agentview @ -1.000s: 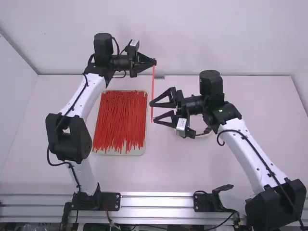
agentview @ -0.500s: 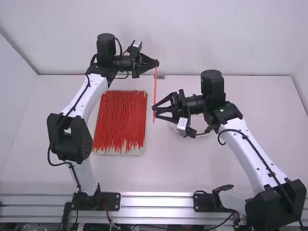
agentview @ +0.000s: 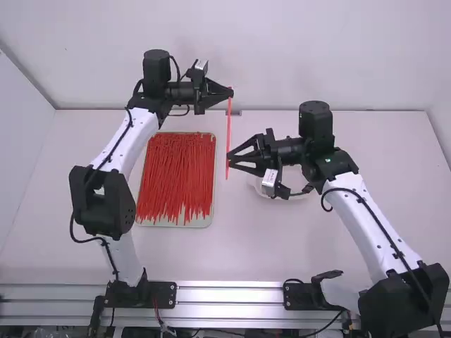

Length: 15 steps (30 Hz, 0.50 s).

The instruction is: Fasten the cable tie

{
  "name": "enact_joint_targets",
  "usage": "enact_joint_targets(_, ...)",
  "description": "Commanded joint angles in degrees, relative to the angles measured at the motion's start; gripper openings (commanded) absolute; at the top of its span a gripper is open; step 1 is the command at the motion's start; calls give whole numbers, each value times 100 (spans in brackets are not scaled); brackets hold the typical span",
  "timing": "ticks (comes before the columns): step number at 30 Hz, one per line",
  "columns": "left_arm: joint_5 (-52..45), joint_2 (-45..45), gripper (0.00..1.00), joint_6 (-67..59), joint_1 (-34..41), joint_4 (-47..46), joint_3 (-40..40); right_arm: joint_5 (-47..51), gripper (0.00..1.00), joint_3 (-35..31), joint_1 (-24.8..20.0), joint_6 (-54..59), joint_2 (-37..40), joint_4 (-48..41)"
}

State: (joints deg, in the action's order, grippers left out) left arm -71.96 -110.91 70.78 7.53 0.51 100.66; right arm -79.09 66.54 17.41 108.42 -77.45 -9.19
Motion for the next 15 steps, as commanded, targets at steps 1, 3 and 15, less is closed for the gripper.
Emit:
enact_joint_targets(1,-2,13,2,94,116,103,160,-39,29,120,-22,-20,20,4)
enact_joint_targets(3,2,13,2,101,116,166,160,-39,29,120,-9,-20,20,-9)
enact_joint_targets(15,116,13,2,190,146,162,160,129,22,120,-94,-20,20,-17)
